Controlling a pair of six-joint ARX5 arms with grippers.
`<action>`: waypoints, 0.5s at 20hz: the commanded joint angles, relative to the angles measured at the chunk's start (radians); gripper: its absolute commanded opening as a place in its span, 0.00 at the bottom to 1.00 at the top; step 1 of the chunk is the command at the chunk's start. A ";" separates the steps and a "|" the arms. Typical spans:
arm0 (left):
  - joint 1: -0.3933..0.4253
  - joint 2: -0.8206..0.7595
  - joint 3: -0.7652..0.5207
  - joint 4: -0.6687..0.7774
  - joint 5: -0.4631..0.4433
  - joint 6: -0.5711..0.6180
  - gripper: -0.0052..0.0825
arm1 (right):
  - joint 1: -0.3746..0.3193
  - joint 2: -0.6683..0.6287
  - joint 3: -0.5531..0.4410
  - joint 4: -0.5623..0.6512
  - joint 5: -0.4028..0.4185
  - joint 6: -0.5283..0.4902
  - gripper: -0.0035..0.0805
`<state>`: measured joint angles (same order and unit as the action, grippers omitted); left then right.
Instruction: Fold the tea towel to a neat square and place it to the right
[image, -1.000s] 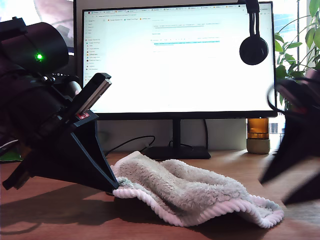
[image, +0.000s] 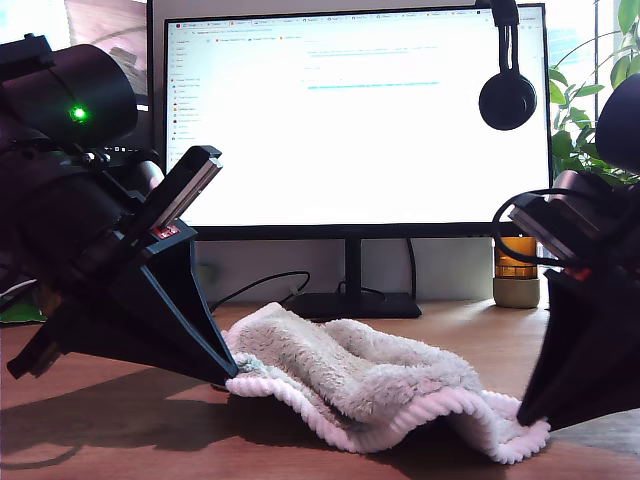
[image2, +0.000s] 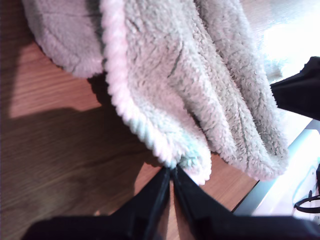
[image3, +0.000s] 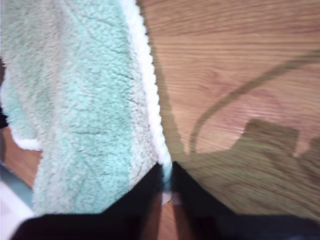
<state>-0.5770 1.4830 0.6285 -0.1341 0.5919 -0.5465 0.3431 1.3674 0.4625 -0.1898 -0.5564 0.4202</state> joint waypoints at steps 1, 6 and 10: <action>0.011 -0.001 0.010 0.003 -0.005 0.018 0.03 | 0.006 0.020 -0.020 -0.014 0.016 -0.005 0.03; 0.051 -0.057 0.010 -0.039 -0.032 0.044 0.03 | 0.005 0.020 0.052 -0.066 0.018 -0.031 0.03; 0.091 -0.110 0.010 -0.116 -0.055 0.082 0.03 | 0.002 0.020 0.116 -0.167 0.068 -0.088 0.03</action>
<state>-0.4927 1.3743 0.6323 -0.2398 0.5400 -0.4824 0.3424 1.3808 0.5655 -0.3462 -0.5007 0.3424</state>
